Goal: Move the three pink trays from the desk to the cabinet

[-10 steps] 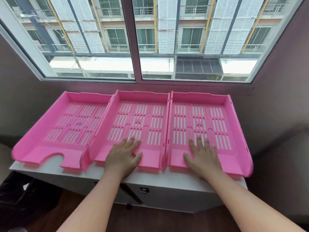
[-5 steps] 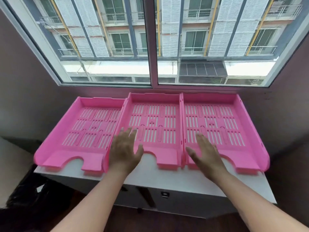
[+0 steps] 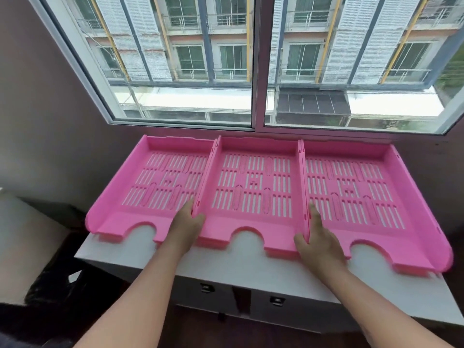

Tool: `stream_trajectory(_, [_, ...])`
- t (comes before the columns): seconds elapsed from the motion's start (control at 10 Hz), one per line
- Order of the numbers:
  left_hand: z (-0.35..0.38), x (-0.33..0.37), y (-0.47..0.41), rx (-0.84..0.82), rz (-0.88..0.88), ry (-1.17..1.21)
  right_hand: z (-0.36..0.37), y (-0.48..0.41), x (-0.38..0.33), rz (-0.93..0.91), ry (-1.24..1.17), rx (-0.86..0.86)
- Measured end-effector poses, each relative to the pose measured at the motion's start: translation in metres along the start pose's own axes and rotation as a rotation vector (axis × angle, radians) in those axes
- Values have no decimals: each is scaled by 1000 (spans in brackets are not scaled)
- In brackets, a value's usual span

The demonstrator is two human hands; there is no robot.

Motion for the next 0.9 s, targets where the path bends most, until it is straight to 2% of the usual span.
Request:
stream_trajectory(0.3, [-7,11,-9,14,34,-71,-2,2,-4,-30,-11,-94])
stream_trajectory(0.4, [-7,0,18,193,53,-219,-5,7,-8,3,49,-45])
stream_trajectory(0.5, [1,-19,35,246,23,-399,3,21,-15,-55,50,110])
stream_trajectory(0.7, [8,-23,33,220,3,-355,4,31,-6,-67,93,207])
stream_trajectory(0.9, [10,-19,27,169,3,-386,-10,29,-7,-40,127,109])
Point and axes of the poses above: each hand's wrist, its own y-axis away from the middle knuckle, its own z-axis out of the palm, x = y × z, the point moved 6 cm from there along -y, towards the middle knuckle, and after that the axes turned 12 degrees about -x, right-handed, at the moved point
